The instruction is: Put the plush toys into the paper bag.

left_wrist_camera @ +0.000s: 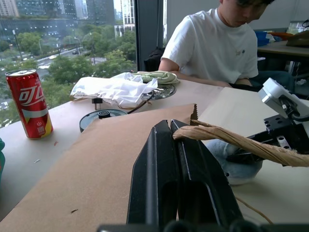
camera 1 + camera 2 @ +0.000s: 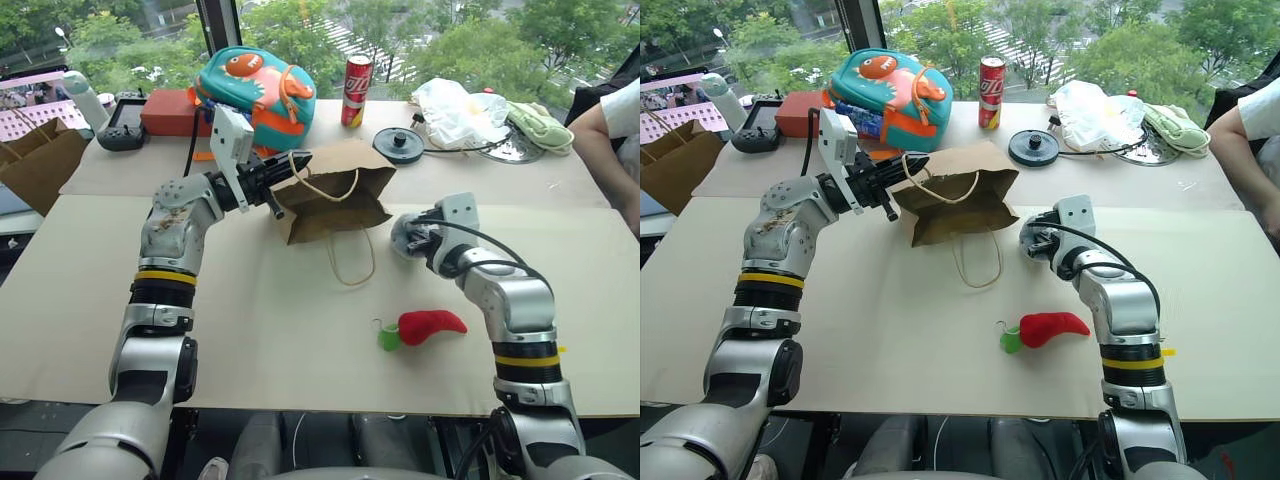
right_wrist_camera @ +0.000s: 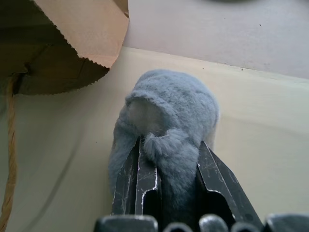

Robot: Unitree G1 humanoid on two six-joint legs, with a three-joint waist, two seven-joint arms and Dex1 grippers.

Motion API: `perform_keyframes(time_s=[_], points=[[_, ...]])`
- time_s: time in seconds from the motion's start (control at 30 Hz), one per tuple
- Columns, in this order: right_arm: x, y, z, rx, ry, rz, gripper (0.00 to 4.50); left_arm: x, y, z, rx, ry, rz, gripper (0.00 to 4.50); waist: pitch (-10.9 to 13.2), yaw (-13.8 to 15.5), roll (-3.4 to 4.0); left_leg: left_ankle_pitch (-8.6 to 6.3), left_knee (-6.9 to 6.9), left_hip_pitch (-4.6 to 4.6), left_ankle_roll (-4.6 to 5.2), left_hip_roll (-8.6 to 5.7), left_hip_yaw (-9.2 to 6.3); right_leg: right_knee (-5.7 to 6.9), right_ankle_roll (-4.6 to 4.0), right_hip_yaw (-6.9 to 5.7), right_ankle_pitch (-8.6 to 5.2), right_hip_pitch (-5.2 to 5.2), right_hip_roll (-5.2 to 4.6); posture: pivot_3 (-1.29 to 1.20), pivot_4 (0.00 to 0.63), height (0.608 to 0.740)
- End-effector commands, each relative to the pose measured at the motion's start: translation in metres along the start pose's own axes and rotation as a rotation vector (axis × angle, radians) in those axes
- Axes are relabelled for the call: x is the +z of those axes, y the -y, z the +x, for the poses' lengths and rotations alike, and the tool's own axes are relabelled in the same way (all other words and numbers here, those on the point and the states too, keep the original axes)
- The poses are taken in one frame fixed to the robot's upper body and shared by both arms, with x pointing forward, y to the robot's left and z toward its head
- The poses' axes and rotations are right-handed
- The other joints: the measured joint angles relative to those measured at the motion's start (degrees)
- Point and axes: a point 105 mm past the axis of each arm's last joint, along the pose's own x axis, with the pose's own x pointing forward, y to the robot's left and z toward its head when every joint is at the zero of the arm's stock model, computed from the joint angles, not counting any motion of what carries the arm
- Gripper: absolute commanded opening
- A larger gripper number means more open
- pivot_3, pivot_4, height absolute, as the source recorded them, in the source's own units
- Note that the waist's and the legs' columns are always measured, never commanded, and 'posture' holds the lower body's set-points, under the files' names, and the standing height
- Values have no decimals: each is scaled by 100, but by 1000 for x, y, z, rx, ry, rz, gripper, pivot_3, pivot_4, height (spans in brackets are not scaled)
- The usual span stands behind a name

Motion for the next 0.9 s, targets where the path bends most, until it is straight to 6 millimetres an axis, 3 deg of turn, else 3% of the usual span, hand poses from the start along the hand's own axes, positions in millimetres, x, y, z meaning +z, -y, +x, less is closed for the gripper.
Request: perform_keyframes(time_s=[0.03,0.13,0.33,0.43,0.53,0.9], points=[[37,5,-30,8,118,-1,626,16,-2,2,0,43,41,0,0,4,0,0,0,0,0,0,0,0,0,0,0,0,0,0,150,733],[50,-1,-46,59,152,7,626,16,-2,2,0,44,38,0,0,5,0,0,-1,0,0,0,-1,-1,0,-1,0,1,0,0,150,733],[56,-51,-57,278,138,11,626,16,-2,3,1,48,33,0,0,-22,0,0,-2,4,0,4,-1,-1,0,-1,0,1,4,0,150,733],[57,-83,-46,346,131,26,626,17,-2,4,-1,52,32,0,0,-34,0,0,-1,5,1,4,-1,0,0,0,0,0,5,0,150,733],[56,-97,-30,348,119,40,626,18,-1,5,-5,54,30,0,0,-19,0,1,-1,4,1,4,-2,3,0,-1,0,-2,5,0,150,733],[59,-109,35,269,102,41,626,17,3,8,-25,59,24,0,0,-8,1,3,-4,-2,-1,0,-2,2,-1,-9,1,-3,-3,0,150,733]])
